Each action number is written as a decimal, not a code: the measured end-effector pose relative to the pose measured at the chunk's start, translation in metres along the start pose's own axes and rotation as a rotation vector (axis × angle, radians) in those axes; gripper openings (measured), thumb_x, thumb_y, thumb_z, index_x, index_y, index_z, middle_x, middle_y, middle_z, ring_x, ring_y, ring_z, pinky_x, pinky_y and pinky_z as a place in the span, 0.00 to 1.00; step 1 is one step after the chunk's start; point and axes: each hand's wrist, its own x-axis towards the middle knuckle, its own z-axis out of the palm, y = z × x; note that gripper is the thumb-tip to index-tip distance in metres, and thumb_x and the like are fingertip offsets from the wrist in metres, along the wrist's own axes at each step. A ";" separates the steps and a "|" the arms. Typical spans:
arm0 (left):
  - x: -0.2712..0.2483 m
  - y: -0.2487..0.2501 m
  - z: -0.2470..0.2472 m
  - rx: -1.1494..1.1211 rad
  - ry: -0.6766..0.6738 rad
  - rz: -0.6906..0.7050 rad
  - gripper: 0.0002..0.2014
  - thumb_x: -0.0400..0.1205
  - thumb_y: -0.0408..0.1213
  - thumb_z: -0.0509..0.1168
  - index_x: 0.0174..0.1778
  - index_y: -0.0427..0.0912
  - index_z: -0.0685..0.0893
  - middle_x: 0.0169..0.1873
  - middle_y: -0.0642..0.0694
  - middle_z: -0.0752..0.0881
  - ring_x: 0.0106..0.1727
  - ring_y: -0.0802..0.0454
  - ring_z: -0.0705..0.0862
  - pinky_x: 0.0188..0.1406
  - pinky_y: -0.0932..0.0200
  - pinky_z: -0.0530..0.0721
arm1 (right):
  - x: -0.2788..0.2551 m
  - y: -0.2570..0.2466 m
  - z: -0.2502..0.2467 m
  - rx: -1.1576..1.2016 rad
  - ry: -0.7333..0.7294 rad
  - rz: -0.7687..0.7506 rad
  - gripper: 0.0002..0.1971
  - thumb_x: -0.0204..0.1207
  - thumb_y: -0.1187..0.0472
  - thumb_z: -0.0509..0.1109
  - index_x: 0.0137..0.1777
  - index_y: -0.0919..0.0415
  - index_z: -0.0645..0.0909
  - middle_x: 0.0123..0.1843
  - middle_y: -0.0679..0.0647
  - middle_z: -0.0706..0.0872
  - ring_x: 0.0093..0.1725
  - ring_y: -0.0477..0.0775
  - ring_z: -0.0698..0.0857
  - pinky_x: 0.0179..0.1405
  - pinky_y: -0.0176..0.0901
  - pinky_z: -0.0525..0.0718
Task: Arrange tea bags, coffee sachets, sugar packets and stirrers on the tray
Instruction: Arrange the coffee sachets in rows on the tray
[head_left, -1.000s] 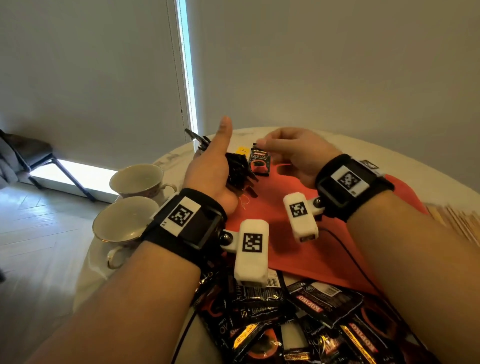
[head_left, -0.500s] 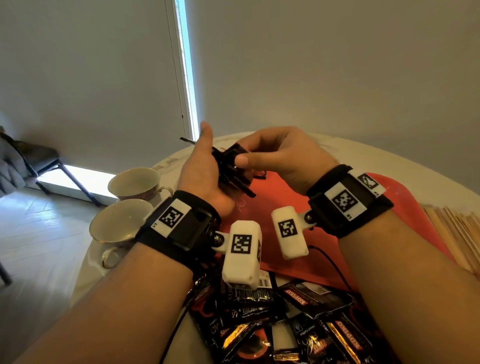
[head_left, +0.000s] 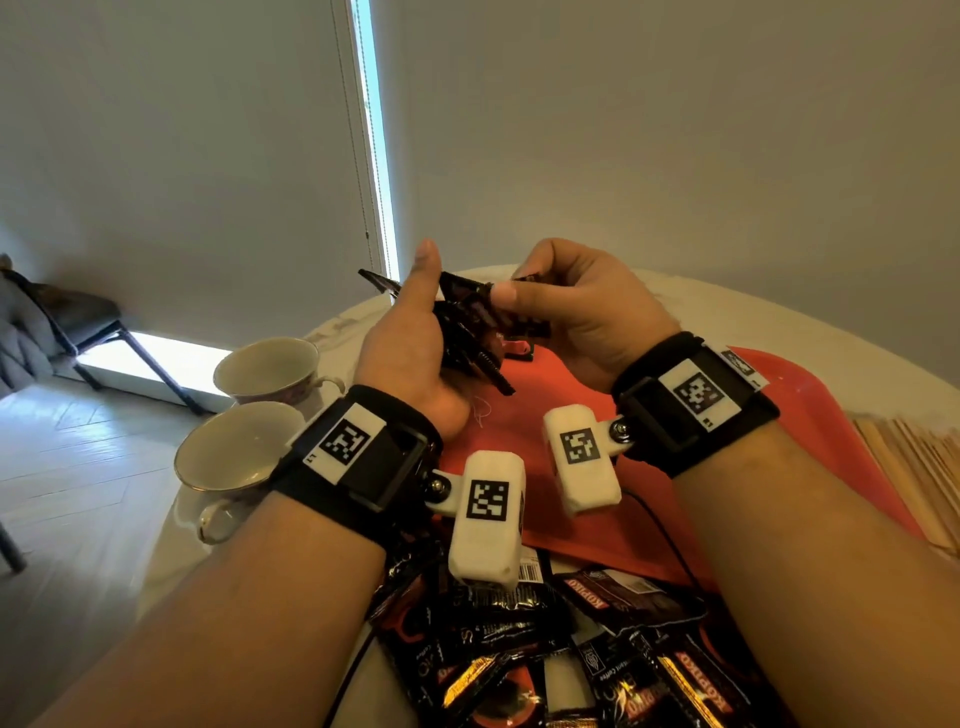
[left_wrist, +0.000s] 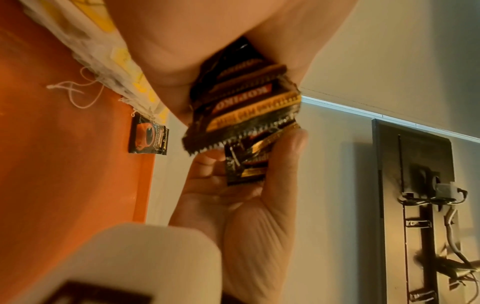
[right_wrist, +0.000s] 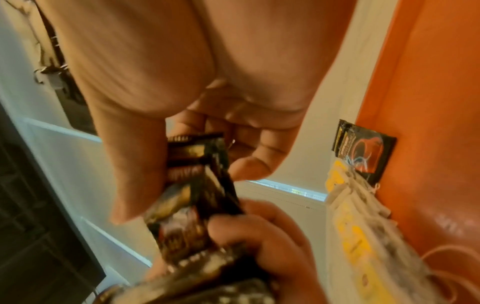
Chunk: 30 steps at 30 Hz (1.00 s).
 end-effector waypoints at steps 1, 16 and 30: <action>-0.003 0.001 0.002 -0.013 0.015 0.013 0.37 0.80 0.64 0.72 0.71 0.35 0.83 0.41 0.39 0.91 0.31 0.47 0.90 0.28 0.56 0.86 | 0.000 -0.001 0.000 0.034 0.008 0.011 0.10 0.66 0.69 0.79 0.39 0.63 0.79 0.33 0.54 0.86 0.35 0.53 0.87 0.38 0.48 0.87; -0.011 -0.005 0.002 0.410 -0.118 0.107 0.16 0.81 0.40 0.77 0.61 0.35 0.89 0.44 0.40 0.93 0.34 0.52 0.88 0.32 0.59 0.85 | 0.008 -0.002 -0.008 -0.030 0.310 -0.055 0.06 0.73 0.70 0.80 0.47 0.65 0.88 0.40 0.57 0.90 0.40 0.55 0.90 0.38 0.47 0.88; -0.004 -0.004 -0.002 0.374 -0.038 0.093 0.04 0.82 0.31 0.75 0.48 0.44 0.88 0.45 0.40 0.92 0.32 0.52 0.86 0.32 0.57 0.84 | 0.005 -0.002 -0.009 0.150 0.460 0.223 0.17 0.74 0.55 0.81 0.56 0.66 0.88 0.46 0.59 0.89 0.46 0.58 0.86 0.37 0.46 0.81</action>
